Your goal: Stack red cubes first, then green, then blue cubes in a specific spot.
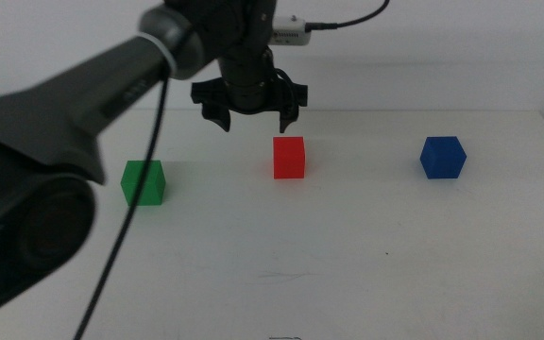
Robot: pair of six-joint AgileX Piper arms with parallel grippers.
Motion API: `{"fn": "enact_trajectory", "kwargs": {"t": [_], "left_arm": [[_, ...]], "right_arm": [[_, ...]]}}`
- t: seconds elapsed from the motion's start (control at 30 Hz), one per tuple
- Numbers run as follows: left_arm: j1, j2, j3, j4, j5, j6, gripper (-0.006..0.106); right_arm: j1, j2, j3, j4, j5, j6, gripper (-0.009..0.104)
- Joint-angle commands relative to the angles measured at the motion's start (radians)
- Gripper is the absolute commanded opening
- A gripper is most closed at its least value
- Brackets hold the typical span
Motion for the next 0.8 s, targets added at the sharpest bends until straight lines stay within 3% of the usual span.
{"fn": "enact_trajectory", "kwargs": {"t": [0.0, 0.77], "left_arm": [[-0.009, -0.017, -0.101, -0.002, -0.003, -0.024, 0.093], [-0.052, 0.144, -0.220, -0.007, -0.131, -0.149, 0.093]], "right_arm": [[-0.006, -0.016, -0.023, -0.012, -0.079, -0.006, 0.094], [-0.006, -0.016, -0.023, -0.012, -0.079, -0.006, 0.094]]}}
